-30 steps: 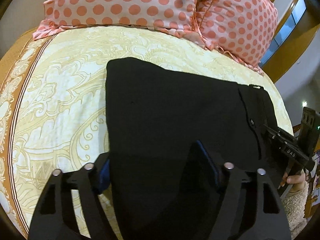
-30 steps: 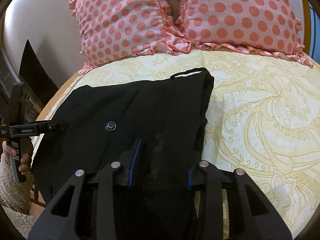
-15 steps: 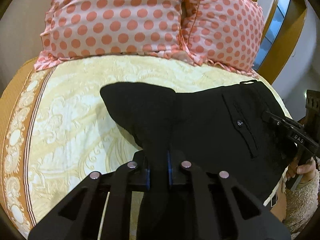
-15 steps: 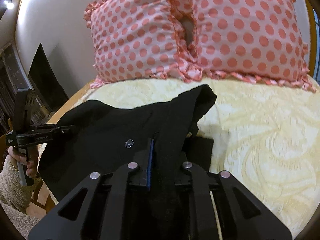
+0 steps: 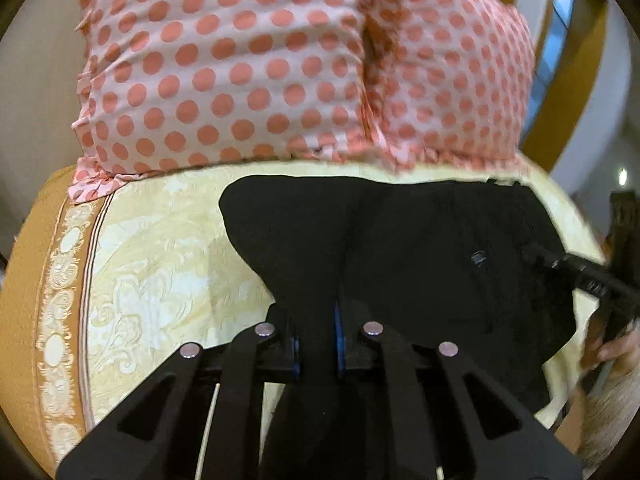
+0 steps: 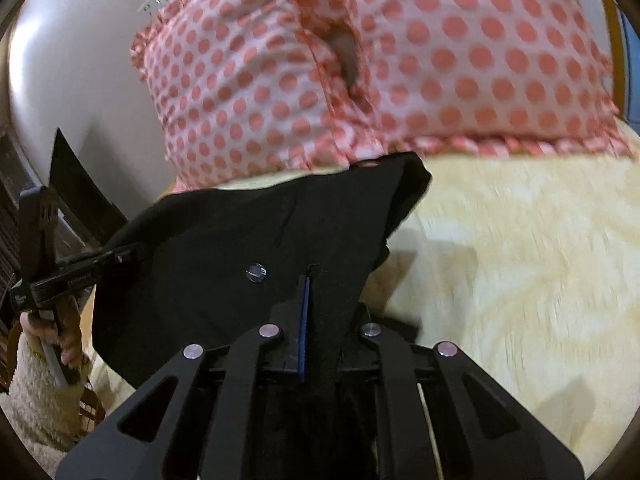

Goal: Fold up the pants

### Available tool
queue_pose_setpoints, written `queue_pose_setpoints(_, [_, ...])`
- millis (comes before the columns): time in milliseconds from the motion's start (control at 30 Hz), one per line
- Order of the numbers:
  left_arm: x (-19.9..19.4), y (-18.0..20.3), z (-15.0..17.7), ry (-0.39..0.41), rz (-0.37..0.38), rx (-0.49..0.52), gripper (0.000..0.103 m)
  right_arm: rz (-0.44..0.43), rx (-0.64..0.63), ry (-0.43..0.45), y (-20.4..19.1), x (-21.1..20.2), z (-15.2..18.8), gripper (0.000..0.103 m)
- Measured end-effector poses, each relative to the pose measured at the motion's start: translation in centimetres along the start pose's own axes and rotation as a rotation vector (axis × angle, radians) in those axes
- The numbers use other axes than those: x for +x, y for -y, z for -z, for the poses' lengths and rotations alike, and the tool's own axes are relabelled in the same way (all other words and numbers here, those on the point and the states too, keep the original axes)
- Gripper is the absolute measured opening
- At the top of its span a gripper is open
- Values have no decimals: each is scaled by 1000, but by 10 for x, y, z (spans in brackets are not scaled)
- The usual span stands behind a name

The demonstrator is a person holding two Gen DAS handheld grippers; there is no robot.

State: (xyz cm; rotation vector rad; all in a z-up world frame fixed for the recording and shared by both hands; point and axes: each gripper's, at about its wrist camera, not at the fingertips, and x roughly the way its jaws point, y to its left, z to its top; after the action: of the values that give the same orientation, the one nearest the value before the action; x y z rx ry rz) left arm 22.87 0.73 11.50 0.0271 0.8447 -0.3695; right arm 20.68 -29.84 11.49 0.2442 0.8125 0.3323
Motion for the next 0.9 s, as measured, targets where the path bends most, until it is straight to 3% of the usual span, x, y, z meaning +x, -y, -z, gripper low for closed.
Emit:
queue_pose_setpoints(200, [4, -13, 7, -41, 62, -9, 12, -37, 200, -42, 12, -15, 34, 8])
queue_pose_setpoints(300, [9, -23, 4, -58, 67, -20, 13, -156, 343, -2, 16, -35, 40, 6])
queue_pose_setpoints(367, [16, -30, 5, -68, 47, -25, 14, -84, 301, 1, 11, -38, 40, 6])
queue_pose_setpoints(433, [21, -35, 7, -74, 56, -42, 14, 129, 189, -21, 5, -33, 41, 7])
queue_pose_setpoints(500, [21, -35, 10, -56, 55, -40, 15, 166, 174, -36, 5, -30, 45, 9])
queue_pose_setpoints(567, [20, -32, 12, -40, 37, -21, 16, 183, 175, -65, 6, -28, 53, 21])
queue_pose_setpoints(633, [19, -30, 13, -27, 23, -4, 18, 227, 169, -77, 6, -25, 62, 50])
queue_pose_setpoints(667, [18, -30, 14, -22, 18, 1, 19, 238, 174, -80, 8, -26, 65, 55])
queue_pose_setpoints(833, [16, -35, 17, 1, 4, -5, 26, 145, 250, -69, 17, -32, 76, 56])
queue_pose_setpoints(900, [15, -37, 18, 4, 7, -10, 27, 113, 266, -72, 17, -29, 77, 51])
